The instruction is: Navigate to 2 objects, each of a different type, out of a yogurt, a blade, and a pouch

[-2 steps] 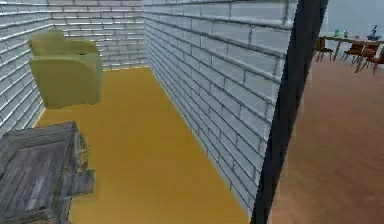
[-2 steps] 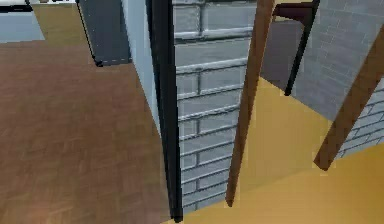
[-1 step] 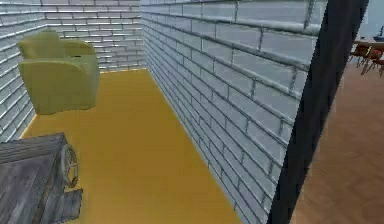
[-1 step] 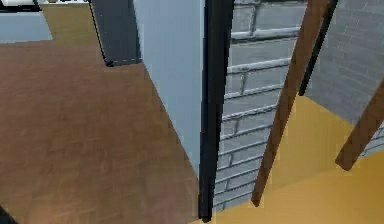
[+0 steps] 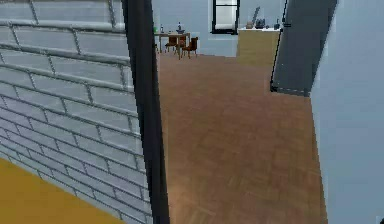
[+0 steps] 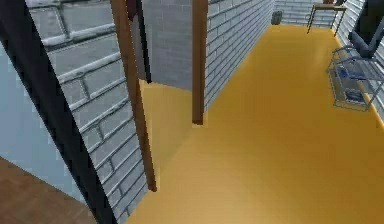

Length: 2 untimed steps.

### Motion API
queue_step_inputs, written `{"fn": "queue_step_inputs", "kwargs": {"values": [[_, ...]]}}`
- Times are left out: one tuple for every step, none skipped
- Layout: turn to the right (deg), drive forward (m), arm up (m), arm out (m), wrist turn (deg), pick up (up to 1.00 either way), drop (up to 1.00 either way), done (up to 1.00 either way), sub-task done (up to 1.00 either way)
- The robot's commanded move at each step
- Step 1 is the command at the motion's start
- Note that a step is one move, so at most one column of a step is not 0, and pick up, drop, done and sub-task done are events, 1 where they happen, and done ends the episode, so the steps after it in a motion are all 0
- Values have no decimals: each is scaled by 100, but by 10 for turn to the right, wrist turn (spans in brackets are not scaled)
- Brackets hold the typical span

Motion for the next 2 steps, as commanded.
{"fn": "queue_step_inputs", "kwargs": {"values": [[150, 0, 0, 0, 0, 0, 0, 0, 0], [0, 100, 0, 0, 0, 0, 0, 0, 0]]}}
